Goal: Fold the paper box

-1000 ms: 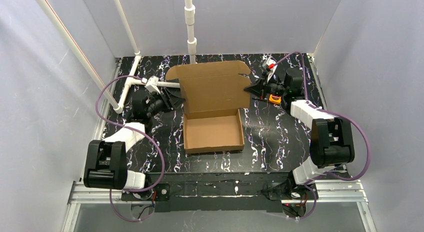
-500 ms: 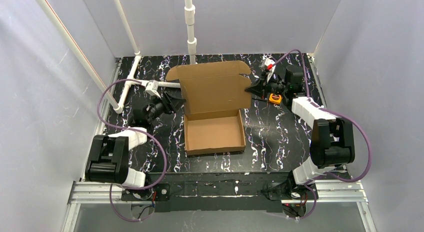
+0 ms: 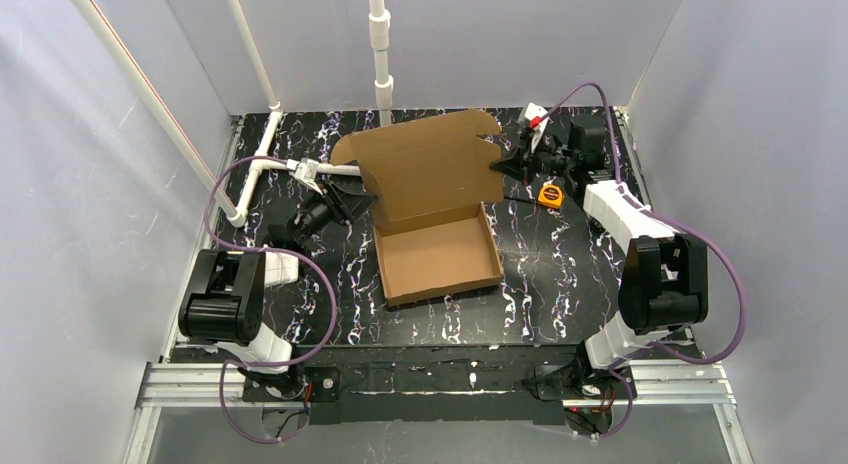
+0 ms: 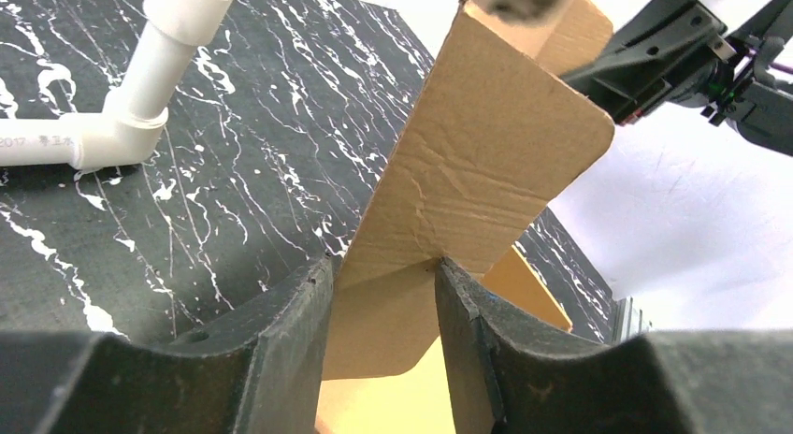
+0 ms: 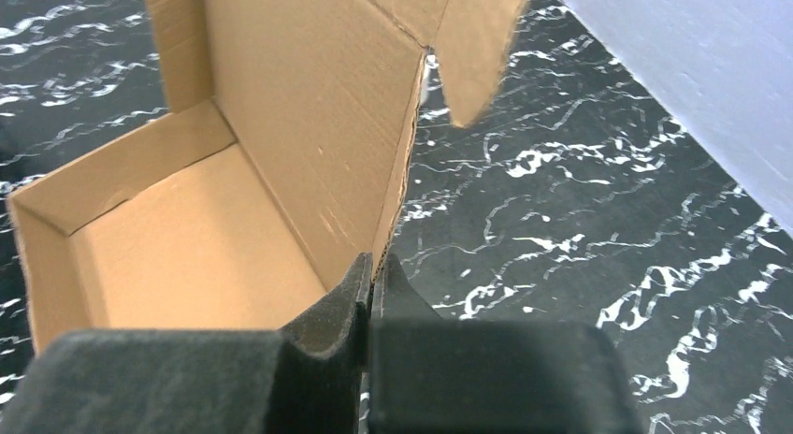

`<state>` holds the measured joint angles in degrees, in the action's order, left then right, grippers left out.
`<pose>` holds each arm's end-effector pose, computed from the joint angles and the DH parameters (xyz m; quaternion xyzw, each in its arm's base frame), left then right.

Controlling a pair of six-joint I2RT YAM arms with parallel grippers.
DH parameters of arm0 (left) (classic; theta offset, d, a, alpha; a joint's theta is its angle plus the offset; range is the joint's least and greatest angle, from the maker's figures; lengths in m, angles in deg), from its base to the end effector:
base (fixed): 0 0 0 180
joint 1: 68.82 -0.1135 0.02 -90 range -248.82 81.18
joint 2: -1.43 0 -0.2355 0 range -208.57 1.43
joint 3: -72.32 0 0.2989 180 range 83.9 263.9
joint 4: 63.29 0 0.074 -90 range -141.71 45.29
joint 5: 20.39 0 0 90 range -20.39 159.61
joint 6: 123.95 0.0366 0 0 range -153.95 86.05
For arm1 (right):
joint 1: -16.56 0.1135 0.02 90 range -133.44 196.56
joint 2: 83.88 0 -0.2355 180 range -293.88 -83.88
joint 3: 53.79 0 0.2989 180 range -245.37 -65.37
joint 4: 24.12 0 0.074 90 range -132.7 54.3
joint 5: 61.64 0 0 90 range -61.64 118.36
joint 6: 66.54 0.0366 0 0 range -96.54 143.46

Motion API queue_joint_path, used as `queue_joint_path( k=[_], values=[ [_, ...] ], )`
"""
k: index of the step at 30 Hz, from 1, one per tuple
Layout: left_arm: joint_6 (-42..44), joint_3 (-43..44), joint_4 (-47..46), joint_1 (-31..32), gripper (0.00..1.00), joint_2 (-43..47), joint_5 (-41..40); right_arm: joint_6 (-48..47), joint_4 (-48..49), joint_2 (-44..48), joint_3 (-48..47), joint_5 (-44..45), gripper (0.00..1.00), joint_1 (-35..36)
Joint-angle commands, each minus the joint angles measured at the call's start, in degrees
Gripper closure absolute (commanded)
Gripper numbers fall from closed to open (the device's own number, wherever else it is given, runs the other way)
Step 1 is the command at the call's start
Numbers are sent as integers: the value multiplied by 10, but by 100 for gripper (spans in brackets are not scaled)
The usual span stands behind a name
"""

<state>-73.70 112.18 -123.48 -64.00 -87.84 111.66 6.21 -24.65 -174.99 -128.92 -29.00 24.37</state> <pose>0.3077 -0.0505 0.1409 0.0851 0.6506 -0.4844 0.5787 0.3939 0.0851 0.2400 -0.4328 0.6240 0.3401 0.5547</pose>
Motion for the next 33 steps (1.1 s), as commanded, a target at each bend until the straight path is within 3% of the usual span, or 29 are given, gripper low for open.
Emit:
queue_joint_path(
  k=[1, 9, 14, 20, 25, 29, 33],
  values=[
    [1, 4, -51, 23, 59, 29, 9, -22, -42, -19, -45, 72, 99, 25],
    [6, -6, -50, 60, 61, 49, 2, 15, -18, -22, -57, 179, 99, 34],
    [11, -23, -39, 81, 61, 77, -11, 59, 53, 2, 6, 209, 99, 38],
    [13, -47, 3, 100, 55, 133, -17, 102, 131, 29, 79, 229, 99, 37],
    [43, -55, 66, 116, 55, 170, -35, 169, 247, 54, 157, 206, 99, 16],
    [66, -39, 92, 142, 55, 167, -41, 267, 438, 62, 257, 215, 99, -3],
    [77, -41, 102, 145, 55, 161, -44, 277, 460, 60, 273, 243, 99, -3]
  ],
)
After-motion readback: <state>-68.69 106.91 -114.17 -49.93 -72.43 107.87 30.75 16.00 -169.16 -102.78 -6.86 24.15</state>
